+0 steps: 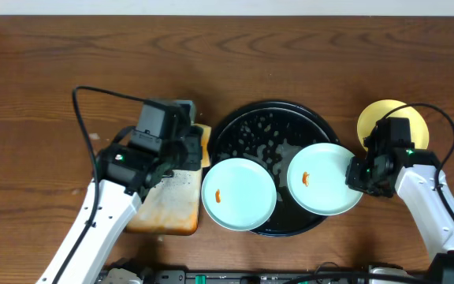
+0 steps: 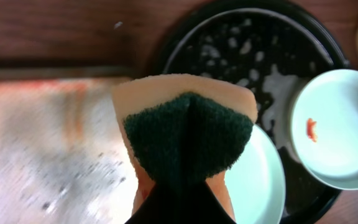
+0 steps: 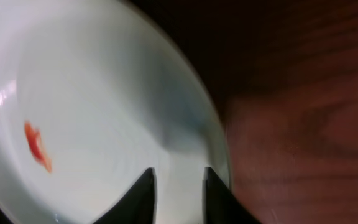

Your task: Clean dirty plates on tray and stack at the side

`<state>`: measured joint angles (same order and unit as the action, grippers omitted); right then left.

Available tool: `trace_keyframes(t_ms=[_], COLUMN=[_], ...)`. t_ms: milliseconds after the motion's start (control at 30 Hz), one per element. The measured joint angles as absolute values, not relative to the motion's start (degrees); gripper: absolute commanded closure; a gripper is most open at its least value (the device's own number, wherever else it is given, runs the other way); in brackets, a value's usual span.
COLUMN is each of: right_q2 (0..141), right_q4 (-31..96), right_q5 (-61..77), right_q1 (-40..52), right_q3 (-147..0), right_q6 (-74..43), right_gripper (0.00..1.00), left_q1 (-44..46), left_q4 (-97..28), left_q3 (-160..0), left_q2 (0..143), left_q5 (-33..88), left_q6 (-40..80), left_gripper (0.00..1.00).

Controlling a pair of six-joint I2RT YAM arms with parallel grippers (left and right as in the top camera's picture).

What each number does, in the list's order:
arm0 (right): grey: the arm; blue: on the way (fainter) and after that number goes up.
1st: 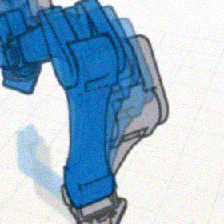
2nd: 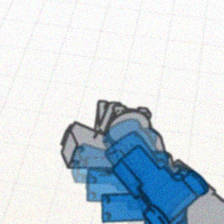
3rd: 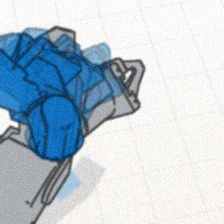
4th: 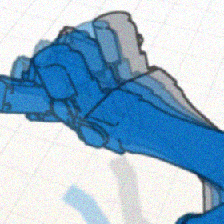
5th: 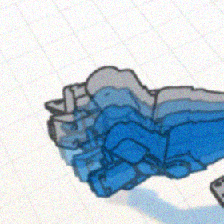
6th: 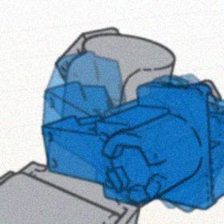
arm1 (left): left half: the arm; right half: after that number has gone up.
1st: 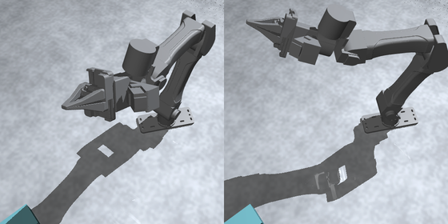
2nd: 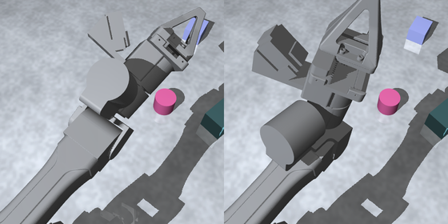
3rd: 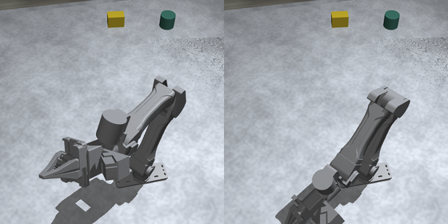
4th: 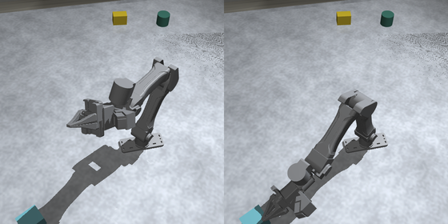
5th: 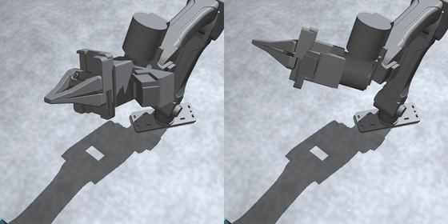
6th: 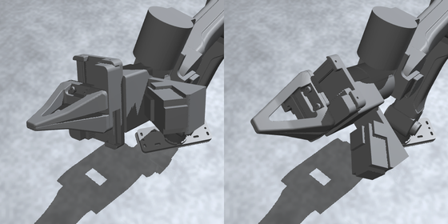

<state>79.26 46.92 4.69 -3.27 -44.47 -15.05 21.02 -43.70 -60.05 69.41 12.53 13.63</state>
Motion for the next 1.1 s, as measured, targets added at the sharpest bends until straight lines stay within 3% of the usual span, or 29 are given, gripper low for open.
trace_keyframes(t_ms=[100, 633, 1100], right_q2=[79.3, 79.3, 79.3], right_q4=[44.6, 33.1, 30.5], right_q5=[4.3, 5.0, 11.4], right_q1=[-3.3, -3.2, -2.6], right_q3=[-42.6, -42.0, -42.0], right_q6=[-15.6, -11.9, -7.8], right_gripper=[0.99, 0.99, 0.99], left_q1=[23.4, 35.0, 41.8], left_q4=[-41.7, -28.8, -18.7], left_q3=[-60.1, -60.1, -60.1], left_q2=[70.9, 79.2, 84.1], left_q5=[12.7, 13.0, 15.3], left_q6=[13.9, 17.4, 22.4], left_gripper=[0.89, 0.89, 0.89])
